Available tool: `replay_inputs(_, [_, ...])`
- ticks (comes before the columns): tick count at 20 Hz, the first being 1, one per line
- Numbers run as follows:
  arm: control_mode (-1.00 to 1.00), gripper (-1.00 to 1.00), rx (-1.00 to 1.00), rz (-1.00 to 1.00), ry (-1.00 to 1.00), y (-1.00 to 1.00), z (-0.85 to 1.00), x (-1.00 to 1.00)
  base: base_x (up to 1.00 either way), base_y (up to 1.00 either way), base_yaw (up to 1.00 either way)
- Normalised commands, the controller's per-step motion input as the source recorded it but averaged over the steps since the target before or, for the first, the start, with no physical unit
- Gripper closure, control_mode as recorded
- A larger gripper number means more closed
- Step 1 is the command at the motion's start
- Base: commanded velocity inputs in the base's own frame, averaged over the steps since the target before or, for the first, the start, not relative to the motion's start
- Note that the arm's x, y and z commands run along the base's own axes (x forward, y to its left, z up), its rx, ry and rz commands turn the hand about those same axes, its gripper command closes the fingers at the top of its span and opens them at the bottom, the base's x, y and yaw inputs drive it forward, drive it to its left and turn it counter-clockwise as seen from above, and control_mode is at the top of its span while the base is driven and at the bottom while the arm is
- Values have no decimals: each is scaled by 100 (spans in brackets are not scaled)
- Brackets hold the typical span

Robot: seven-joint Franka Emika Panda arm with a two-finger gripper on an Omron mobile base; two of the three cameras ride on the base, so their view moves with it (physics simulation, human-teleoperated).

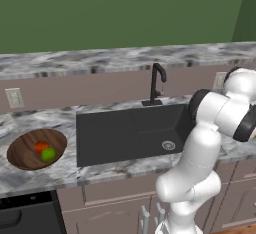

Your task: There is a mixed pile of frozen fruits and vegetables on the counter. Locate all the frozen vegetables and place the items in a bowl on the counter. Take all the frozen fruits and defrost them in a running sink.

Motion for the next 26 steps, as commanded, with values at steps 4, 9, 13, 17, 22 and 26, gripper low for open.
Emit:
replay_inputs(4, [-100,-100,-1,0,1,-53,-15,3,0,0,0])
replay_inputs(9, [-100,-100,0,3,-1,-53,-25,37,0,0,0])
replay_inputs(13, [-100,-100,0,7,-11,-46,-26,36,0,0,0])
replay_inputs(17, [-100,-100,0,7,-18,-24,-20,27,0,0,0])
replay_inputs(22, [-100,-100,0,6,-5,-5,-18,24,0,0,0])
replay_inputs(26, [-100,-100,-4,5,9,-3,-21,14,0,0,0])
